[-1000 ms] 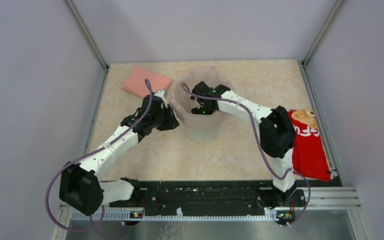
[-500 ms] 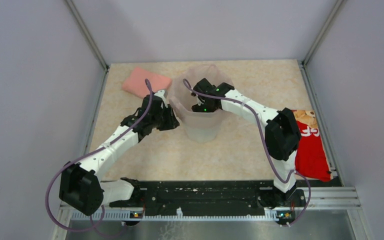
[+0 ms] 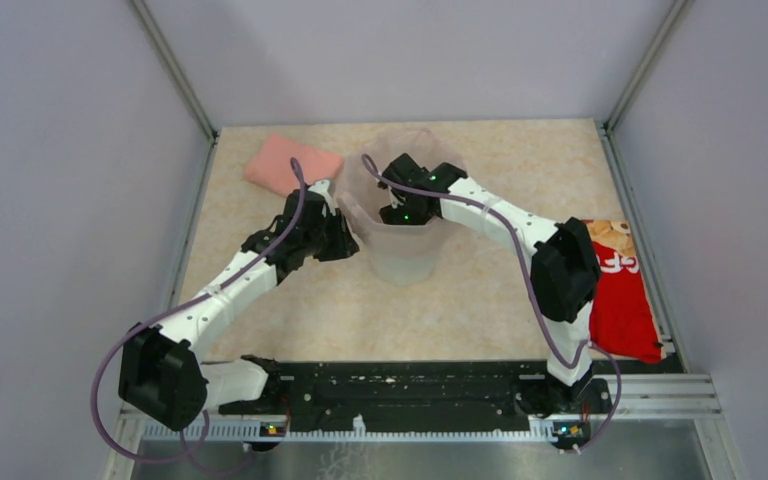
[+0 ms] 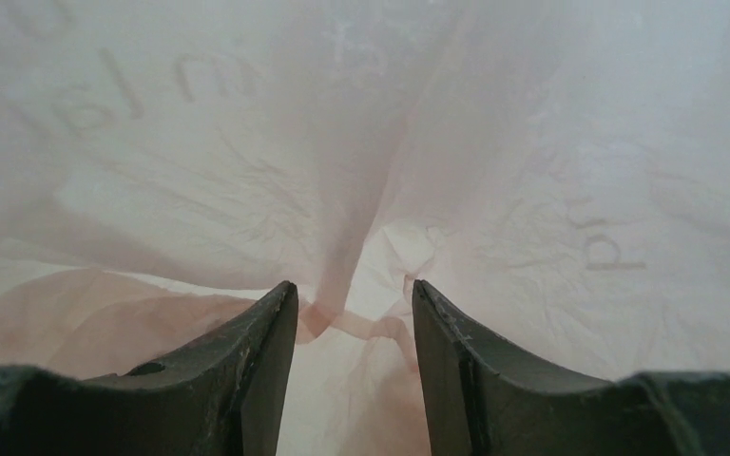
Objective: Put the trash bags into the trash bin
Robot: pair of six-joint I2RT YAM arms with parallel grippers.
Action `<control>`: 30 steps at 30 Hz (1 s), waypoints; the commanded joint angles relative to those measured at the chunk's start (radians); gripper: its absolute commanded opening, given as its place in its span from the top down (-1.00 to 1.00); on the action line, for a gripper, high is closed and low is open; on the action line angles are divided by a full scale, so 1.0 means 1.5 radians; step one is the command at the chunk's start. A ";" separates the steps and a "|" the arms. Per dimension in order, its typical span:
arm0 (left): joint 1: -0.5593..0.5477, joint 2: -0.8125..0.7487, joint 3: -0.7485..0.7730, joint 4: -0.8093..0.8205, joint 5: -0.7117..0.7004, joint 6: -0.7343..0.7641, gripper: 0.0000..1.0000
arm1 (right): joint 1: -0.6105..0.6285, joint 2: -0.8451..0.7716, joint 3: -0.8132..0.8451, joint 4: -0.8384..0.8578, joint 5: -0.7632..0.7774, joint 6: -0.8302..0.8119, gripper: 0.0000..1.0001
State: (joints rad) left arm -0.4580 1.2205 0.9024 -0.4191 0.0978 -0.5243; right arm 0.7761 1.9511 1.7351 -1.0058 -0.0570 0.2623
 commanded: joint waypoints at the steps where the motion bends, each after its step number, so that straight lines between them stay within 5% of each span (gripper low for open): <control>1: 0.003 0.005 0.020 0.026 0.011 0.007 0.23 | 0.010 -0.033 0.049 -0.008 0.023 0.008 0.03; 30: 0.003 0.002 0.044 -0.009 -0.029 0.015 0.21 | -0.013 -0.092 0.126 -0.034 -0.001 0.001 0.03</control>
State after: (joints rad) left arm -0.4576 1.2243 0.9173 -0.4355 0.0765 -0.5201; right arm 0.7578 1.8996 1.8633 -1.0588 -0.0544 0.2638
